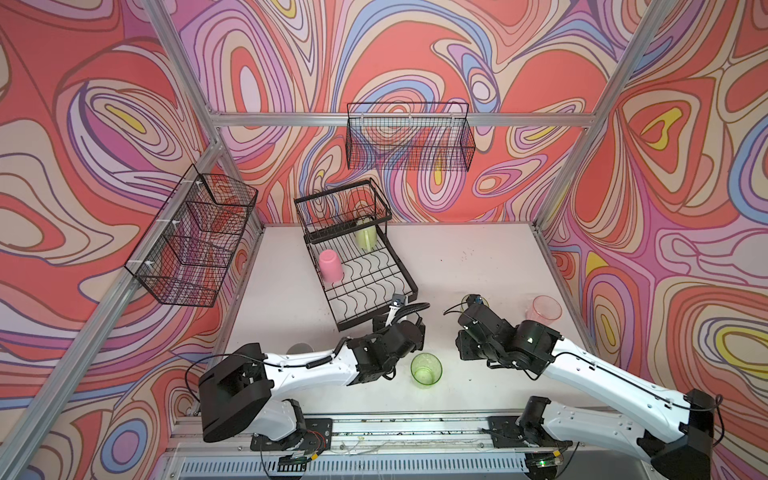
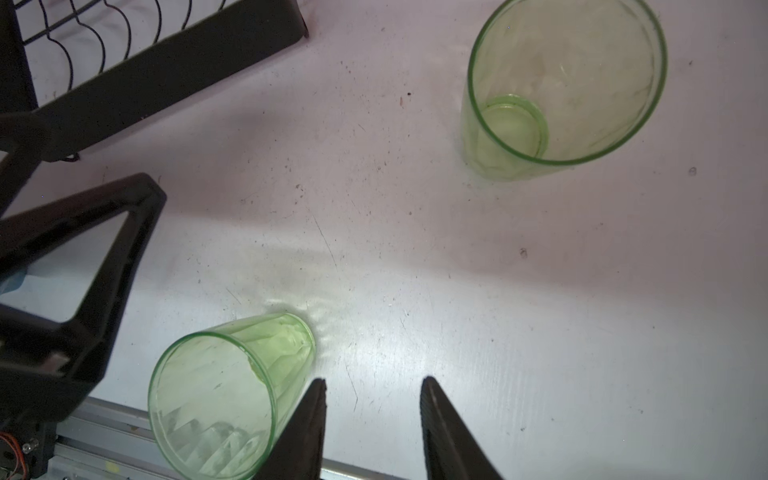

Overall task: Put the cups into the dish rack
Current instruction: 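Lower the right gripper onto the nearer green glass tumbler's rim and close it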

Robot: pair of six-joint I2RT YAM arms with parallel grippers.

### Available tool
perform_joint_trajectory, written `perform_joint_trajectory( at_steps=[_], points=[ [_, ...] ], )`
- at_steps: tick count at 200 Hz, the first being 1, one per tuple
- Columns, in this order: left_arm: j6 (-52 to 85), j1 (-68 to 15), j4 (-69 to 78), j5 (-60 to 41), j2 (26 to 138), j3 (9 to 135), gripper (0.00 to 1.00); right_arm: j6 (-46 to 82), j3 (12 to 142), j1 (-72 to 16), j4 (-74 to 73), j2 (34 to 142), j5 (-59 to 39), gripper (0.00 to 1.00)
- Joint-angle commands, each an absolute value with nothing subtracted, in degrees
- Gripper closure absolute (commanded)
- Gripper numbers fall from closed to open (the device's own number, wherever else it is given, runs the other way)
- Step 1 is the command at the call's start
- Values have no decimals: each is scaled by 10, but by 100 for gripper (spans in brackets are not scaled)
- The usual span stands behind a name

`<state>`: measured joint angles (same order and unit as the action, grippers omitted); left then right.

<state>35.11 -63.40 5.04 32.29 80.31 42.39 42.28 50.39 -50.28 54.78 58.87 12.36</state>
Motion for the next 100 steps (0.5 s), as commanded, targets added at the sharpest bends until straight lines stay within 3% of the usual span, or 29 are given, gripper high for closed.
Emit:
perform_joint_trajectory(
  at_steps=[1,100],
  points=[
    [345,-637,24,315,765,404,4,430,497,-512,555,595,119,61],
    [306,-635,-35,338,681,399,3,465,489,-590,496,657,110,63]
  ],
)
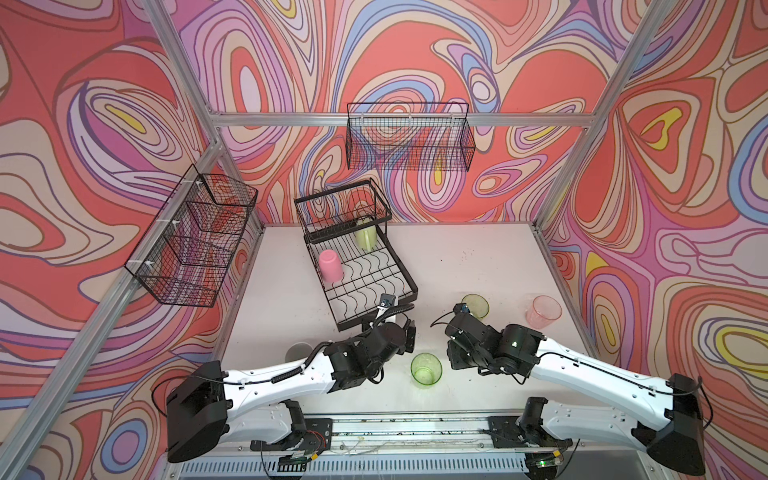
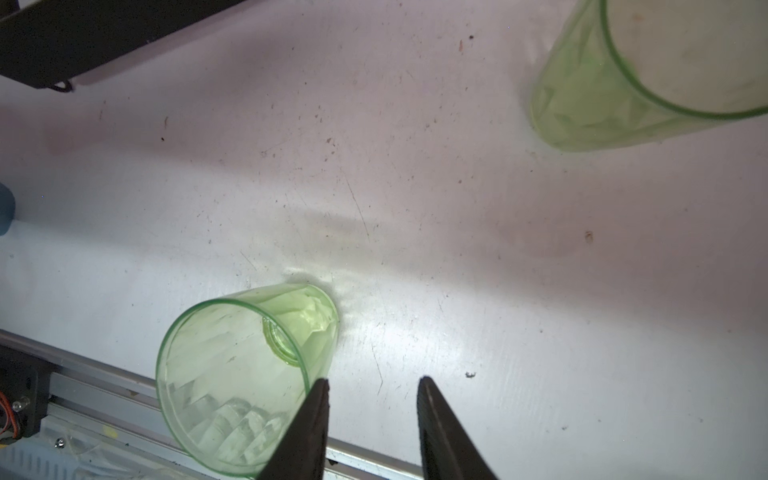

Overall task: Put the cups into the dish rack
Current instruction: 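Lower the right gripper onto the nearer green glass tumbler's rim and close it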

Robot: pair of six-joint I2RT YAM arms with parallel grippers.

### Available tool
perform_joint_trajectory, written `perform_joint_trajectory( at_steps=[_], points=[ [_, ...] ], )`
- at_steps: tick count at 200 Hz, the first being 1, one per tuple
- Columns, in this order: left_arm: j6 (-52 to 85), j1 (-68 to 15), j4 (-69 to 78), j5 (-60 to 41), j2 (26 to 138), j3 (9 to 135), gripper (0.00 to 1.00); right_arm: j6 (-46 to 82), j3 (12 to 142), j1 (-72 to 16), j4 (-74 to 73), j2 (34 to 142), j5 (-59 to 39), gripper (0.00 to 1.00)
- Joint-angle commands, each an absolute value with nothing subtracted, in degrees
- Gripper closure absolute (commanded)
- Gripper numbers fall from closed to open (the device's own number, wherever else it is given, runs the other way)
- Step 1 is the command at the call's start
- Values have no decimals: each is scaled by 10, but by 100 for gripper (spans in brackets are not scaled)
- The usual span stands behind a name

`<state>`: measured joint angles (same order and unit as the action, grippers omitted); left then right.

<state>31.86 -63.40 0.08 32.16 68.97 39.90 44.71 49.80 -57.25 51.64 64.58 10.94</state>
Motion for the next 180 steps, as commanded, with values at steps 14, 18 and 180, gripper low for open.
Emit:
perform_joint_trajectory(
  at_steps=[14,18,180],
  points=[
    [310,-632,-41,339,683,401,2,468,486,-601,489,664,109,64],
    [312,-630,-43,337,684,401,2,469,486,-603,488,666,110,65],
    [343,-596,-71,298,702,413,2,482,459,-628,413,720,128,86]
  ],
)
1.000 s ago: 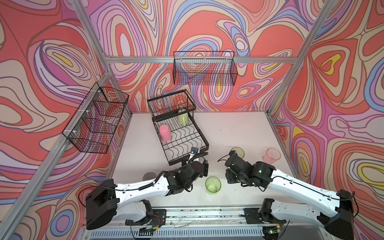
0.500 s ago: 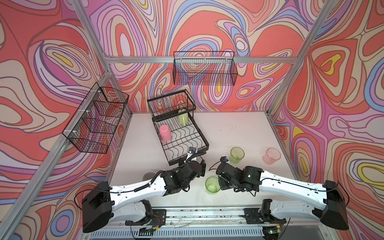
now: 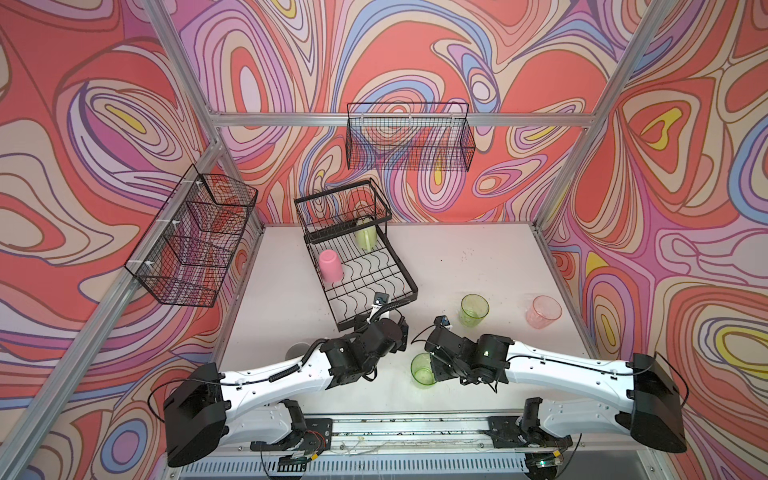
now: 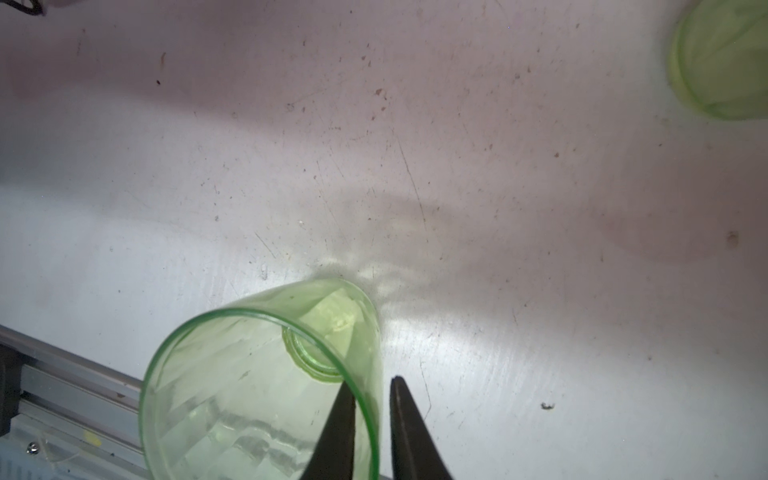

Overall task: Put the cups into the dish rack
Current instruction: 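Lower the right gripper onto the nearer green glass tumbler's rim and close it, then lift the green glass and carry it toward the left gripper with the right gripper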

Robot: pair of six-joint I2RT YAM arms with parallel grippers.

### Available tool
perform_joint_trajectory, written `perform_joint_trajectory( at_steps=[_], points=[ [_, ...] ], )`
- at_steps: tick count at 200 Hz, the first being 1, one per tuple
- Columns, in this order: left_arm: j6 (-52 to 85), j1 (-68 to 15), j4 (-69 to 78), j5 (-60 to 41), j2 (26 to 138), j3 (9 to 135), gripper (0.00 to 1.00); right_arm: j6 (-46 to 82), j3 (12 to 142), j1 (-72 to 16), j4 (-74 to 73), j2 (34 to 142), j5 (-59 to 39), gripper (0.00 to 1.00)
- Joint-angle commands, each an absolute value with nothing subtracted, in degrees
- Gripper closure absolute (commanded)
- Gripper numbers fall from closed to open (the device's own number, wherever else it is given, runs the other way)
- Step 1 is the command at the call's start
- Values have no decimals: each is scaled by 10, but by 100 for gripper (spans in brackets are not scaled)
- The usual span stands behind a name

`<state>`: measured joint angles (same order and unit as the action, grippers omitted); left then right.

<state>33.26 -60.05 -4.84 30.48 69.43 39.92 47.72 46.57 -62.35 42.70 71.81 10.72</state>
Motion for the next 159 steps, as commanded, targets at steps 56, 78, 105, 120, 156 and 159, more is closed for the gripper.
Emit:
perform_joint_trajectory(
  at_steps=[56,78,105,120,156,159],
  points=[
    [352,-591,-81,282,718,432,2,476,455,-628,405,703,139,100],
    [358,-590,-93,271,724,447,2,472,443,-628,397,679,151,100],
    [369,-590,-111,251,727,467,2,464,428,-628,384,646,171,100],
    [377,-590,-118,241,724,472,2,460,422,-628,376,627,182,100],
    [403,-590,-126,209,701,484,2,439,412,-628,353,589,210,100],
    [406,-590,-126,206,699,485,2,436,412,-628,351,586,213,100]
  ],
)
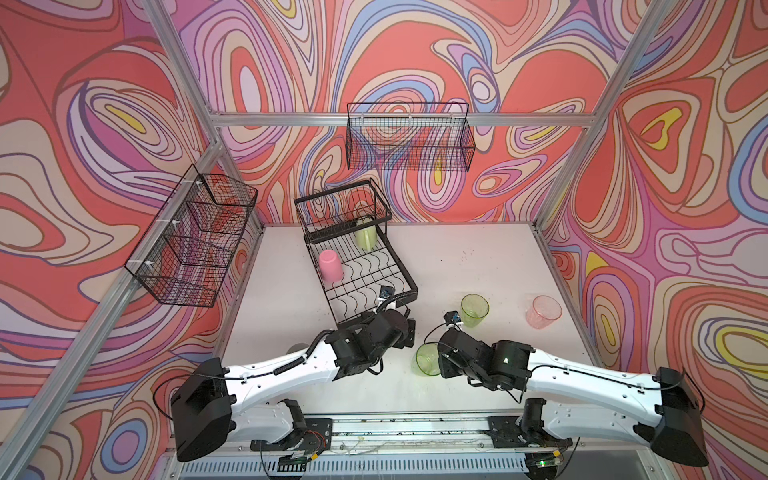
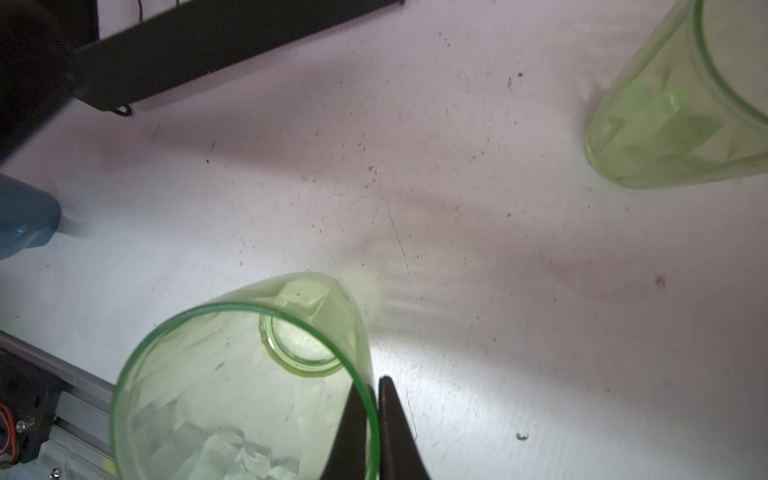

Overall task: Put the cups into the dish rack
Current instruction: 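Lift the green glass and carry it toward the left gripper with the right gripper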

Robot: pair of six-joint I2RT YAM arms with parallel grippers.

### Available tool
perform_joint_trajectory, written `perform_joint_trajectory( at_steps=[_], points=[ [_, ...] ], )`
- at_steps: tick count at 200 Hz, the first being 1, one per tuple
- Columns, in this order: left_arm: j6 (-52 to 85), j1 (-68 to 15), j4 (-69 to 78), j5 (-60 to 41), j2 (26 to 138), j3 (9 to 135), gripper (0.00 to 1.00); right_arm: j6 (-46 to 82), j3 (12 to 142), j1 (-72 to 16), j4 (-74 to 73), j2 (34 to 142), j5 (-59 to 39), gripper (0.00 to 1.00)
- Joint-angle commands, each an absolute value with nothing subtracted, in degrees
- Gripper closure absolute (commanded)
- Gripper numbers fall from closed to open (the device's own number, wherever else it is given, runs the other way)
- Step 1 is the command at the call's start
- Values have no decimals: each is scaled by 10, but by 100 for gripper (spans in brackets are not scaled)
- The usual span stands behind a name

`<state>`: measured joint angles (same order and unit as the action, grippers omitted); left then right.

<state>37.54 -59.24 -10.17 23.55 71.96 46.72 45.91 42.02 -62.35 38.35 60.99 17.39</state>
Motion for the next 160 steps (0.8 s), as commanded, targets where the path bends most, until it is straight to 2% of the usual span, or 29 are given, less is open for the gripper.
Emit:
perform_joint_trajectory(
  at_steps=[1,76,122,160],
  points=[
    [406,-590,-126,205,698,485,2,435,412,-628,350,586,214,100],
    [495,-555,-118,87,645,514,2,376,375,-628,231,546,275,100],
    [543,-530,-127,77,634,523,2,328,363,-626,139,563,312,100],
    [548,-514,-144,75,640,532,3,331,387,-547,135,578,222,100]
  ],
)
